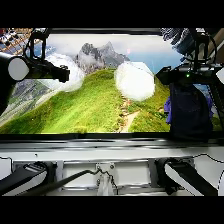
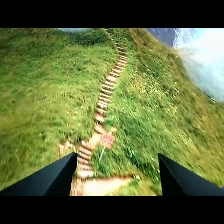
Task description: Fold the clothes and pants, and hang the long-sleeved shirts on hangers.
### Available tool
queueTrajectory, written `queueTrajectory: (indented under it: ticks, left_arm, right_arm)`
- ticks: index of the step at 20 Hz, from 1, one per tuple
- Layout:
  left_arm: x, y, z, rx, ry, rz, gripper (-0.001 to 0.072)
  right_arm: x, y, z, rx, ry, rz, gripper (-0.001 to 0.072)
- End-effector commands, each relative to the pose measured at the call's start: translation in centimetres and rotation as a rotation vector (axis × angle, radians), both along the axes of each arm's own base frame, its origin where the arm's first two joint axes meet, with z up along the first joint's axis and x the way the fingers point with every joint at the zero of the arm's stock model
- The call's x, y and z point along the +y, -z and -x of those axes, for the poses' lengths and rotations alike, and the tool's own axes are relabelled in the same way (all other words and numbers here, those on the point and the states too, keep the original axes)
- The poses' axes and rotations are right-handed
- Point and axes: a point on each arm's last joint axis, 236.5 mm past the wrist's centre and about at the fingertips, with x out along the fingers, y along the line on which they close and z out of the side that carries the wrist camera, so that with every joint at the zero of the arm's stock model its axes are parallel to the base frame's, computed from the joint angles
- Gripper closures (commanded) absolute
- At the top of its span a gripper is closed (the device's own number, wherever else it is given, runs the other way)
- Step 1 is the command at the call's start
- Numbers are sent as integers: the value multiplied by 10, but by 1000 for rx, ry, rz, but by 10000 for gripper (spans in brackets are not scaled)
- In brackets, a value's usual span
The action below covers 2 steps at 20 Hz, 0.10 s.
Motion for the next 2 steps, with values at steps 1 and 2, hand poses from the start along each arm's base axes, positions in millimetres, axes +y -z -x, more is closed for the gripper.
queueTrajectory:
  ticks: [1,2]
  left_arm:
    - [0,0,0,-1,0,0,218]
    - [0,0,0,-1,0,0,218]
  right_arm:
    - [0,0,0,-1,-1,-1,132]
    - [0,0,0,-1,-1,-1,132]
